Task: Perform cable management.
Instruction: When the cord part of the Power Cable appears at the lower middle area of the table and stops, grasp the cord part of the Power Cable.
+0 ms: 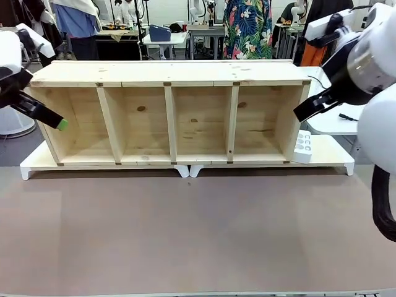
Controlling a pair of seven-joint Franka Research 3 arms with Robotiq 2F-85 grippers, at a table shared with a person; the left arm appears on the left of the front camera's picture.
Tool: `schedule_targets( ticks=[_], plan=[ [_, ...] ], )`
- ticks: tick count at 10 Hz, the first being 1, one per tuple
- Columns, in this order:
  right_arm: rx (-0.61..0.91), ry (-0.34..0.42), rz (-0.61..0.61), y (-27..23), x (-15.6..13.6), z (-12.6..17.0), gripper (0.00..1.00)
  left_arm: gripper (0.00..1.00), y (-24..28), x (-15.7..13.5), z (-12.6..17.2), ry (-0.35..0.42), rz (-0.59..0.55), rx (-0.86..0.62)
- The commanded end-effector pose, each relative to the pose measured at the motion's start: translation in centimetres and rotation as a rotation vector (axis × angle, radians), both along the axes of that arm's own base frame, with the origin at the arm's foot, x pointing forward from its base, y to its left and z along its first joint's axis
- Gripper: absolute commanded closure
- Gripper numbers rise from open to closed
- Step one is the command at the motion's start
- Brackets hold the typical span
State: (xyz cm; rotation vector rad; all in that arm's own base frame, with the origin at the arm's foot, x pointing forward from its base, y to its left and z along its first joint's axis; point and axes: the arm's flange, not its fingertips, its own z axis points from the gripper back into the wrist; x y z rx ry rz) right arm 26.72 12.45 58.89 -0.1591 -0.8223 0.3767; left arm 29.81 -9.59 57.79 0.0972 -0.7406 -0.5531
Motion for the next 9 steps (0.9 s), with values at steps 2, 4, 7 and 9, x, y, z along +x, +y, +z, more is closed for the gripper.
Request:
schedule_targets(
  ticks=[2, 4, 7, 9],
  plan=[
    [0.044, -0.011, -0.086, -3.2, -5.8, -5.8, 0.0, 0.0, 2.9, -6.7, -7.0, 0.046, 0.089, -0.01],
    [0.055, -0.007, -0.096, -3.6, -6.5, -5.9, 0.0, 0.0, 3.5, -7.8, -7.3, 0.038, 0.118, -0.029],
    [0.069, 0.021, -0.094, -3.8, -6.5, -6.4, 0.0, 0.0, 4.6, -8.9, -8.1, 0.015, 0.163, -0.065],
    [0.066, 0.03, -0.091, -3.7, -6.4, -6.5, 0.0, 0.0, 4.8, -8.9, -8.5, 0.02, 0.18, -0.07]
  ],
)
